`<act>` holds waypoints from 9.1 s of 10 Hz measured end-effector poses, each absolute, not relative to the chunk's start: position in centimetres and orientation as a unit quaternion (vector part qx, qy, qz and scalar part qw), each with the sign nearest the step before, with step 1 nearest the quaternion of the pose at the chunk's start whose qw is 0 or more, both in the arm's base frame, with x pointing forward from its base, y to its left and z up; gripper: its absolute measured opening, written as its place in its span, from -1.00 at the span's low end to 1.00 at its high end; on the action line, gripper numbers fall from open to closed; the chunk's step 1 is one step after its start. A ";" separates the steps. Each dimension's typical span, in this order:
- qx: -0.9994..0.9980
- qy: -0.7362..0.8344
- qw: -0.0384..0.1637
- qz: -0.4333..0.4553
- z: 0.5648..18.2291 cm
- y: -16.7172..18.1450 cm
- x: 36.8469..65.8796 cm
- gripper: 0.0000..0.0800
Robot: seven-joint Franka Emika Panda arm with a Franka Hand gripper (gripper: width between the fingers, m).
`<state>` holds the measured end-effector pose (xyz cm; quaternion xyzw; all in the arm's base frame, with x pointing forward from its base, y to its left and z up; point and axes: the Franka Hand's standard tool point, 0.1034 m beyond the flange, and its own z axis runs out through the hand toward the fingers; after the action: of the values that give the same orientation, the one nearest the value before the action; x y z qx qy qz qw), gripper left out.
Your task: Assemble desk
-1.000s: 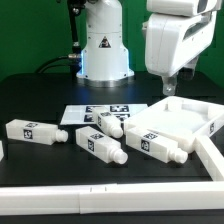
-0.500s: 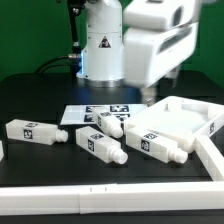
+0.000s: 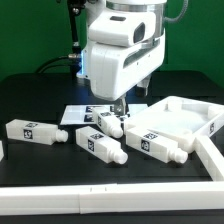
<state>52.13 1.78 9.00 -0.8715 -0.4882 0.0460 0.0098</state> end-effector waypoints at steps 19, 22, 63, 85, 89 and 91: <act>-0.923 -0.380 0.024 0.051 0.9 -2.7 52.7 -0.29; -0.923 -0.380 0.022 0.061 3.5 -3.9 51.2 -0.29; -0.977 -0.199 0.036 0.063 2.1 -4.2 39.6 0.62; -0.994 -0.086 0.027 0.065 1.3 -3.1 37.6 -0.09; -0.992 -0.089 0.041 0.077 3.9 -2.1 40.5 0.51; -0.994 -0.061 0.044 0.085 5.3 -0.1 44.4 0.62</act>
Offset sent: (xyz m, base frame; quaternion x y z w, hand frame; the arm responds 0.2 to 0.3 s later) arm 0.0080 -0.0248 -0.0322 0.0076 0.0681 0.0965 0.9930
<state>44.38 -0.07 5.35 -0.9936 -0.0611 0.0846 0.0440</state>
